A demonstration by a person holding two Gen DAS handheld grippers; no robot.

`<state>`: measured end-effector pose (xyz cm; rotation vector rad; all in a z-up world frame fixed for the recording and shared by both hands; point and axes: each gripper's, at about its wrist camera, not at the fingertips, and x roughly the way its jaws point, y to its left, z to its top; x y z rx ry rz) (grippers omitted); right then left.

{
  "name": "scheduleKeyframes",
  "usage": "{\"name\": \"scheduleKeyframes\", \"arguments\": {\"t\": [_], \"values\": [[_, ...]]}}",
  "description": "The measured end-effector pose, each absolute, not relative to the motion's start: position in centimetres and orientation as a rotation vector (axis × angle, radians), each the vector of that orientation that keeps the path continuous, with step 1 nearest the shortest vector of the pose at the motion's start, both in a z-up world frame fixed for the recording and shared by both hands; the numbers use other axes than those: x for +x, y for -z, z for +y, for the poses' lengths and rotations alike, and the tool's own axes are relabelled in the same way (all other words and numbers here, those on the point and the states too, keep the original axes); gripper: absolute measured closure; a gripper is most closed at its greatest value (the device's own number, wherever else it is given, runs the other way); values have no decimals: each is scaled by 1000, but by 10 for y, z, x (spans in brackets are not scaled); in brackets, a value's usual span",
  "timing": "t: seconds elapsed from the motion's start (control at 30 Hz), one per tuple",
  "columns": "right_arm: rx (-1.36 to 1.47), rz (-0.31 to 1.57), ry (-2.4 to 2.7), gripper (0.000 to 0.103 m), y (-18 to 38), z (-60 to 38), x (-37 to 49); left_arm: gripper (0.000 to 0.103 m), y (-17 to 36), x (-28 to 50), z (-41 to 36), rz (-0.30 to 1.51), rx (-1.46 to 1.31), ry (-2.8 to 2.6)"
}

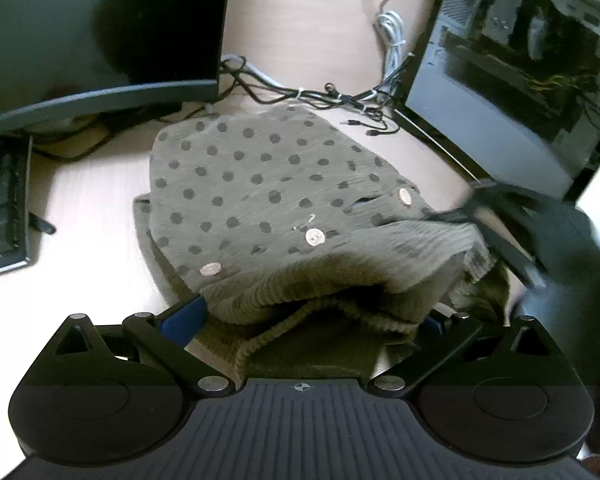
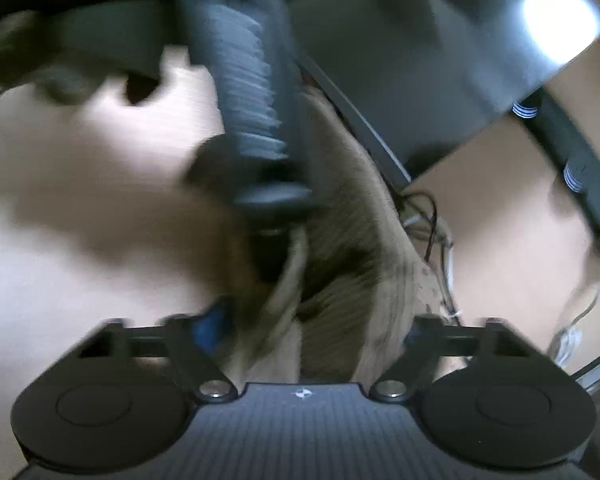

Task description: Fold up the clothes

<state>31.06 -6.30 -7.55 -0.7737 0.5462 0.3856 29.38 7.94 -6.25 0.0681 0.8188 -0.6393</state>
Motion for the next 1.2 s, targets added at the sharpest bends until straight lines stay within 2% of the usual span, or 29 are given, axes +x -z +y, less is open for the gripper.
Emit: {"name": "scheduleKeyframes", "arguments": {"t": [0.1,0.33,0.47,0.6,0.73,0.97,1.13,1.17,1.2], "values": [[-565,666,-439,68,44,-85,332,0,50,265,96,735,169,661],[-303,816,-536,72,-9,-114,337,0,52,219,98,540,463,666],[-283,883,-567,72,-23,-118,332,0,52,207,86,402,548,713],[-387,908,-616,72,-44,-119,300,0,50,204,78,365,523,860],[-509,981,-700,72,-62,-111,276,0,54,202,70,437,463,1054],[-787,1060,-924,69,-65,-78,300,0,77,200,86,727,61,1230],[-875,1032,-931,54,-26,-51,376,0,92,204,113,820,-238,1040],[-860,1029,-924,47,-23,-47,390,0,92,205,118,824,-280,999],[-852,1010,-920,45,-24,-46,398,0,92,206,123,827,-317,956]]}}
